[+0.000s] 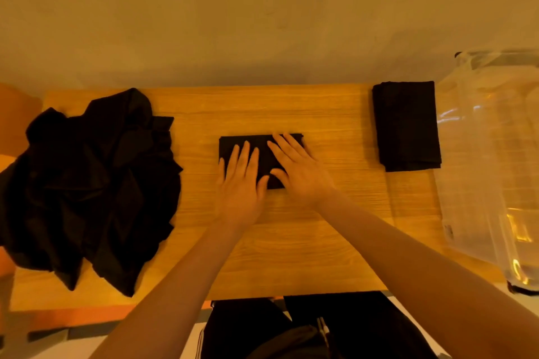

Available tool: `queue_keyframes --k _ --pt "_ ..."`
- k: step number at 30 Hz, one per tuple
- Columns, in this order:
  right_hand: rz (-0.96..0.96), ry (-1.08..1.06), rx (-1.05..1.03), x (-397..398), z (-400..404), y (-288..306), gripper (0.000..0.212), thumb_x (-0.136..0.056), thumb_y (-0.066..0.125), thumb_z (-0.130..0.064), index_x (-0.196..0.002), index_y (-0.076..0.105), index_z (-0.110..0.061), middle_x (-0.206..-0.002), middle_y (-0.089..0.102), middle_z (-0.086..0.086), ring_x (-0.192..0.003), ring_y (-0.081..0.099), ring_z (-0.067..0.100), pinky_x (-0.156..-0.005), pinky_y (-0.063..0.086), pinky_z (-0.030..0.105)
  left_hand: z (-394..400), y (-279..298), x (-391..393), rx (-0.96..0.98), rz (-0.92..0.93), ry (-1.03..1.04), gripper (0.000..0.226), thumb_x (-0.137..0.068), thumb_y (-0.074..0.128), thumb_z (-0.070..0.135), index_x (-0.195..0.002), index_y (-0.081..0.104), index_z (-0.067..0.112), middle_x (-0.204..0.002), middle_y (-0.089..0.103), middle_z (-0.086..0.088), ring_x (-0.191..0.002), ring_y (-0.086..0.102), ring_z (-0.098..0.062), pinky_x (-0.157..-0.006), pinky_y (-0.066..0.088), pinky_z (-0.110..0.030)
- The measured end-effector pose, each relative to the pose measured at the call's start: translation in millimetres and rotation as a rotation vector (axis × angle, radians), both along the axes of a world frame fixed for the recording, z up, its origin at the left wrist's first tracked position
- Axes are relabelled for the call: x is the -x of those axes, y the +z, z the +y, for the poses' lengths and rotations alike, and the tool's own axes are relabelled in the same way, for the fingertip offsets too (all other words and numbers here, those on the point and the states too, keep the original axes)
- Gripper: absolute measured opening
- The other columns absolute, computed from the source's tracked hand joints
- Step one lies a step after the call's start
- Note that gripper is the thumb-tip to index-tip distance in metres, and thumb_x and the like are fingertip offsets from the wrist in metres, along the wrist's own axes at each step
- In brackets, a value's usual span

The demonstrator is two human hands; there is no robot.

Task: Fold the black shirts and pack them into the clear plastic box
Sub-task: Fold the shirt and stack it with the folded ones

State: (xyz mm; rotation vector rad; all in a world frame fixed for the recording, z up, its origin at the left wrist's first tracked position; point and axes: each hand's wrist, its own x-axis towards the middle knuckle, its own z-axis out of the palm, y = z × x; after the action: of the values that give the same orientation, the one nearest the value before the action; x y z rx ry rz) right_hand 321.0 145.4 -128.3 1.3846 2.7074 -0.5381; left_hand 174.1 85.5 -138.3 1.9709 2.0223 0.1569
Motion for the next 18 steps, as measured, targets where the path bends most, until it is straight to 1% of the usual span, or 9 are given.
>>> queue_keyframes --k 1,2,4,6,9,12,15,17,18 --pt "-0.029 -0.024 0.031 -5.6 -0.5 -4.3 0.070 -0.088 0.005 -0.051 -0.148 0.021 -0.018 -0.156 0.014 0.004 -0.141 -0.002 0.013 -0.115 0.000 0.039 -2.1 -4.5 5.5 0.022 0.066 -0.019 0.060 -0.094 0.022 0.044 -0.144 0.030 0.014 -0.152 0.028 -0.008 -0.142 0.018 -0.024 -0.112 0.011 -0.047" --pt "-0.051 -0.045 0.040 -9.7 -2.1 -7.7 0.072 -0.087 0.003 -0.053 -0.149 0.015 -0.019 -0.157 0.008 0.002 -0.140 -0.009 0.011 -0.116 -0.003 0.040 -3.5 -7.7 11.3 0.036 0.102 -0.048 0.061 -0.093 0.020 0.046 -0.145 0.027 0.015 -0.153 0.026 -0.007 -0.142 0.014 -0.022 -0.112 0.011 -0.048" --pt "-0.082 -0.084 0.049 -12.3 -8.2 -8.9 0.075 -0.084 0.000 -0.056 -0.149 0.007 -0.018 -0.157 -0.003 0.000 -0.138 -0.016 0.010 -0.116 -0.007 0.041 -3.1 -10.2 21.8 0.084 0.082 -0.093 0.062 -0.092 0.015 0.047 -0.147 0.022 0.019 -0.155 0.020 -0.005 -0.142 0.004 -0.019 -0.113 0.008 -0.049" --pt "-0.074 -0.139 0.075 -13.9 -14.3 -6.4 0.079 -0.082 -0.002 -0.060 -0.149 -0.001 -0.018 -0.153 -0.013 -0.003 -0.138 -0.020 0.011 -0.112 -0.013 0.040 0.9 -8.5 30.4 0.091 0.038 -0.051 0.061 -0.092 0.013 0.046 -0.147 0.020 0.021 -0.156 0.015 -0.004 -0.143 0.000 -0.020 -0.114 0.004 -0.050" --pt "-0.040 -0.237 0.123 -23.7 -19.7 0.4 0.082 -0.081 -0.005 -0.068 -0.148 -0.005 -0.020 -0.147 -0.021 -0.008 -0.136 -0.022 0.010 -0.111 -0.015 0.039 0.6 3.8 39.5 0.070 -0.074 0.207 0.056 -0.098 0.026 0.039 -0.148 0.020 0.014 -0.155 0.015 -0.013 -0.144 0.009 -0.028 -0.116 0.008 -0.047" --pt "0.049 -0.266 0.062 -24.9 -11.6 12.7 0.069 -0.090 0.005 -0.056 -0.149 0.004 -0.019 -0.152 -0.008 -0.006 -0.139 -0.014 0.010 -0.113 -0.010 0.037 -6.5 24.4 26.0 0.120 -0.303 0.550 0.060 -0.099 0.038 0.034 -0.147 0.019 0.005 -0.152 0.024 -0.014 -0.141 0.019 -0.026 -0.115 0.018 -0.038" --pt "-0.032 -0.119 0.097 -14.1 -2.6 11.9 0.059 -0.099 0.022 -0.044 -0.149 0.005 -0.019 -0.157 -0.001 -0.001 -0.144 -0.009 0.016 -0.115 -0.007 0.039 -3.7 37.2 4.3 0.149 -0.589 0.829 0.061 -0.094 0.049 0.035 -0.146 0.026 0.013 -0.146 0.038 -0.007 -0.134 0.036 -0.023 -0.106 0.034 -0.036" --pt "-0.083 -0.097 0.131 -11.1 -6.6 5.7 0.059 -0.099 0.024 -0.043 -0.149 0.003 -0.019 -0.157 -0.006 -0.001 -0.144 -0.013 0.016 -0.118 -0.004 0.041 7.8 42.4 0.9 0.193 -0.738 0.948 0.058 -0.092 0.055 0.035 -0.142 0.034 0.016 -0.141 0.045 -0.005 -0.130 0.042 -0.023 -0.101 0.038 -0.034" --pt "-0.076 -0.114 0.144 -12.4 -10.7 3.1 0.059 -0.099 0.023 -0.044 -0.149 0.002 -0.019 -0.157 -0.008 -0.002 -0.143 -0.015 0.015 -0.118 -0.002 0.043 15.9 44.7 3.3 0.229 -0.762 0.974 0.056 -0.091 0.056 0.035 -0.141 0.037 0.016 -0.140 0.046 -0.004 -0.129 0.043 -0.023 -0.100 0.038 -0.033"
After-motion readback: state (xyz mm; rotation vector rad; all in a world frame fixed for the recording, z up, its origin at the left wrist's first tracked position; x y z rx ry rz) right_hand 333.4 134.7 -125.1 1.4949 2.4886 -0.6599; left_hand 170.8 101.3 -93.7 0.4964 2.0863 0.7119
